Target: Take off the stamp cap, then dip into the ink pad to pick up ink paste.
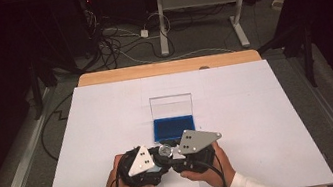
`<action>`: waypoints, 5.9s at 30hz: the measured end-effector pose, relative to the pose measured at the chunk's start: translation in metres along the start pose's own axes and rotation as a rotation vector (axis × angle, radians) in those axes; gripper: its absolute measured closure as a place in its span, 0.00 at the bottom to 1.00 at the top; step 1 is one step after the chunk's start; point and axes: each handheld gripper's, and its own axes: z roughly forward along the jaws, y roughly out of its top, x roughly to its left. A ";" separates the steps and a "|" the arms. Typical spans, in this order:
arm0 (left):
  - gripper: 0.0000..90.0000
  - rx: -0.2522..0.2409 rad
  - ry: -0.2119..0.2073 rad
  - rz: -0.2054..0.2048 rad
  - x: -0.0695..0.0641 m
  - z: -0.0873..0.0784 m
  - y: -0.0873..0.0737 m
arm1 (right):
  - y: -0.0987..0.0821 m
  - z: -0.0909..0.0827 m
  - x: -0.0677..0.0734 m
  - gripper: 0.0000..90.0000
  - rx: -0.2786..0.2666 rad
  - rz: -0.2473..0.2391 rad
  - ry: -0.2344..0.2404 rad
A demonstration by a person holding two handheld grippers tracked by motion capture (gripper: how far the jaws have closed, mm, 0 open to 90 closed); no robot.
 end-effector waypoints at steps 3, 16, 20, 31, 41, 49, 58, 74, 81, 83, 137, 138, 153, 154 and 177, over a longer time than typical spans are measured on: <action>0.41 0.000 0.022 0.006 0.005 -0.004 -0.006 | 0.012 -0.017 -0.001 0.64 -0.040 -0.040 -0.013; 0.41 -0.008 0.057 0.033 0.009 -0.015 -0.009 | 0.004 -0.032 -0.020 0.64 -0.015 0.015 -0.022; 0.41 0.002 0.080 0.039 0.013 -0.022 -0.012 | 0.003 -0.035 -0.022 0.64 -0.010 0.020 -0.030; 0.41 0.012 0.135 0.024 0.024 -0.046 -0.023 | -0.005 -0.055 -0.031 0.64 0.006 0.031 -0.081; 0.41 0.004 0.168 0.009 0.029 -0.062 -0.036 | -0.016 -0.071 -0.039 0.64 0.031 0.041 -0.139; 0.41 0.013 0.188 0.004 0.029 -0.070 -0.047 | -0.026 -0.080 -0.044 0.64 0.050 0.057 -0.169; 0.41 0.026 0.197 -0.010 0.028 -0.080 -0.066 | -0.038 -0.086 -0.049 0.64 0.085 0.085 -0.204; 0.41 0.034 0.187 -0.035 0.020 -0.086 -0.076 | -0.041 -0.085 -0.051 0.64 0.112 0.087 -0.218; 0.41 0.043 0.177 -0.026 0.018 -0.083 -0.075 | -0.042 -0.080 -0.054 0.64 0.122 0.092 -0.207; 0.41 0.050 0.178 -0.020 0.017 -0.082 -0.075 | -0.041 -0.077 -0.054 0.64 0.127 0.087 -0.205; 0.41 0.068 0.177 -0.012 0.021 -0.082 -0.075 | 0.008 0.003 -0.087 0.64 0.191 0.058 -0.156; 0.41 0.070 0.175 -0.012 0.021 -0.082 -0.075 | 0.008 0.007 -0.087 0.64 0.197 0.059 -0.150; 0.41 0.077 0.168 -0.014 0.022 -0.081 -0.076 | -0.001 0.065 -0.094 0.64 0.298 0.072 -0.134; 0.41 0.078 0.169 -0.016 0.022 -0.081 -0.076 | -0.002 0.068 -0.095 0.64 0.304 0.071 -0.136; 0.41 0.088 0.160 -0.015 0.022 -0.080 -0.077 | -0.011 0.092 -0.101 0.64 0.336 0.129 -0.118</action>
